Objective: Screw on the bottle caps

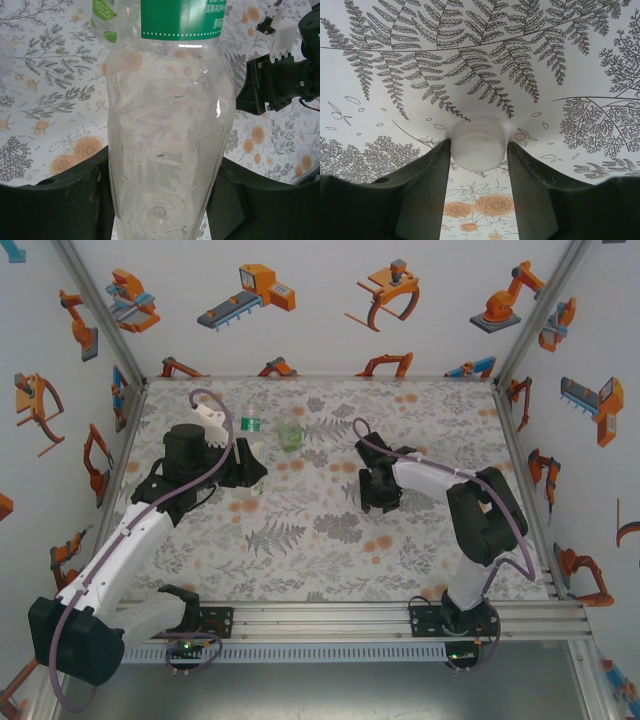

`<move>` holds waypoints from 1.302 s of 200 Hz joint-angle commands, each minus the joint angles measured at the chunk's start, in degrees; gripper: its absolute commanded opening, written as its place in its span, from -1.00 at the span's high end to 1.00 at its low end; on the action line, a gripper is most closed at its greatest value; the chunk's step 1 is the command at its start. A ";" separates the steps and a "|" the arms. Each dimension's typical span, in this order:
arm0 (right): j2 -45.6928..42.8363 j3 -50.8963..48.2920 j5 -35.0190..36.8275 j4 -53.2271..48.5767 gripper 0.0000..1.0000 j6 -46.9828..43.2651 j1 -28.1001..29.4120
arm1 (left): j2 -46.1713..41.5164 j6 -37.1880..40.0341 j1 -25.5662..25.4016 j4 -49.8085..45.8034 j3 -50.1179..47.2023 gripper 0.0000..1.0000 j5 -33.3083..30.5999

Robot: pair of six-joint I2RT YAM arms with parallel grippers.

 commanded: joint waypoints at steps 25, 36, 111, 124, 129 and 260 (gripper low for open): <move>0.58 0.49 0.76 -1.38 0.09 -1.62 0.40 | -1.16 -1.17 -0.91 1.79 0.22 0.99 0.36; 0.29 0.22 0.55 -1.42 0.09 -1.62 0.40 | -1.23 -1.06 -0.96 1.42 0.41 0.99 0.53; -0.96 -0.20 0.32 -0.93 0.37 -1.97 0.40 | -1.05 0.17 -1.90 -0.64 1.74 1.00 1.22; -1.99 -0.54 0.19 -0.71 0.41 -2.09 0.40 | -0.97 1.27 -2.23 -0.67 1.54 1.00 2.23; -2.42 -0.66 0.02 -0.61 0.43 -2.34 0.40 | -0.93 1.81 -2.35 -0.61 1.44 1.00 2.88; -23.51 -2.30 -4.73 -1.93 0.73 -14.02 0.40 | -1.04 25.18 -15.84 0.24 0.15 1.00 3.48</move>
